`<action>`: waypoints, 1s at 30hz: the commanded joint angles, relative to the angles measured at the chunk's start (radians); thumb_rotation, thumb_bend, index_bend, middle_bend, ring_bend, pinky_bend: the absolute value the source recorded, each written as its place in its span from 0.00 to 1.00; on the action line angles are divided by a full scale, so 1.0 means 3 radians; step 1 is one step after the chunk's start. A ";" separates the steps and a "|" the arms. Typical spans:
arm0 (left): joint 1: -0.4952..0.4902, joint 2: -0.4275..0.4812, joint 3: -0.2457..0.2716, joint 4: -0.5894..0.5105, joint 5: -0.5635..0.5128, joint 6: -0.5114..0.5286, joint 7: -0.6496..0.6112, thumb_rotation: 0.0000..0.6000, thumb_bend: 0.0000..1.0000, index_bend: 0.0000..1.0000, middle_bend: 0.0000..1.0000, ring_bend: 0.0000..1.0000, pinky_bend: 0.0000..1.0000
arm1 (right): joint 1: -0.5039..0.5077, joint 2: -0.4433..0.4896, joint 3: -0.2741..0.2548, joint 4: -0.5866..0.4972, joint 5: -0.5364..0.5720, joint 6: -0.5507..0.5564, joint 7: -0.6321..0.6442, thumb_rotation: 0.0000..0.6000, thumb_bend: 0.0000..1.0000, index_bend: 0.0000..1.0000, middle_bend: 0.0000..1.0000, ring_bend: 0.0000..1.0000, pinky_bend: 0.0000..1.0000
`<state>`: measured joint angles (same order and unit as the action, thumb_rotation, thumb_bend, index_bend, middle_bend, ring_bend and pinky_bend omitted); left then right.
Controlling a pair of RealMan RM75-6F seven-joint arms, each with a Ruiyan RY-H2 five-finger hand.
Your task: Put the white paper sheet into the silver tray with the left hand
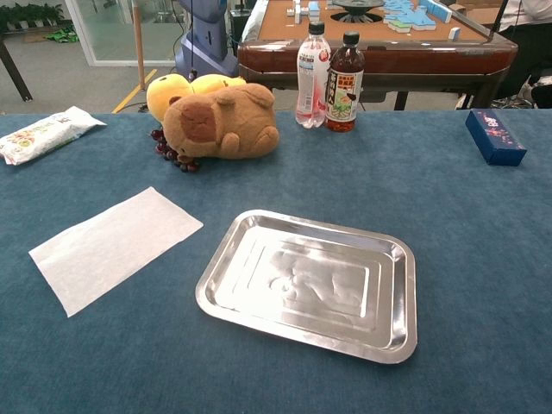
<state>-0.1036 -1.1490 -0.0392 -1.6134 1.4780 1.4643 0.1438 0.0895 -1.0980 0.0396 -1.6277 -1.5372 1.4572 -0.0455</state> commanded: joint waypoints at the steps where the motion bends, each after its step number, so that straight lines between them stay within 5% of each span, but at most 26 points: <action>1: -0.0009 -0.0036 -0.0024 0.0008 0.0121 0.0109 -0.0069 1.00 0.16 0.25 0.36 0.27 0.38 | -0.0011 0.0010 0.0005 -0.0006 0.0000 0.0024 0.0032 1.00 0.09 0.41 0.30 0.24 0.44; 9: -0.0134 -0.0018 0.0073 0.0036 0.0591 0.0144 -0.0556 1.00 0.12 0.33 0.38 0.31 0.38 | -0.0026 0.0026 0.0010 -0.0011 0.0003 0.0053 0.0072 1.00 0.09 0.41 0.30 0.24 0.44; 12: -0.0207 0.0002 0.0120 0.0053 0.0733 0.0088 -0.0644 1.00 0.10 0.33 0.16 0.16 0.35 | -0.0029 0.0030 0.0013 -0.0007 0.0008 0.0058 0.0089 1.00 0.09 0.41 0.30 0.24 0.44; 16: -0.0307 0.0017 0.0169 0.0039 0.0860 0.0001 -0.0801 1.00 0.07 0.33 0.01 0.03 0.29 | -0.0028 0.0039 0.0014 -0.0011 0.0008 0.0056 0.0095 1.00 0.09 0.41 0.30 0.24 0.44; 21: -0.0413 -0.0084 0.0213 0.0196 0.1060 -0.0016 -0.0891 1.00 0.06 0.32 0.00 0.00 0.17 | -0.0033 0.0049 0.0016 -0.0007 0.0003 0.0068 0.0125 1.00 0.09 0.40 0.30 0.24 0.44; 30: -0.0558 -0.0310 0.0249 0.0297 0.1145 -0.0159 -0.0788 1.00 0.06 0.34 0.00 0.00 0.16 | -0.0035 0.0055 0.0018 -0.0004 0.0002 0.0071 0.0144 1.00 0.09 0.41 0.30 0.24 0.44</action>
<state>-0.2654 -1.2353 0.0328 -1.5260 1.8185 1.4232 -0.0990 0.0791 -1.0816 0.0449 -1.6290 -1.5367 1.4783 -0.0023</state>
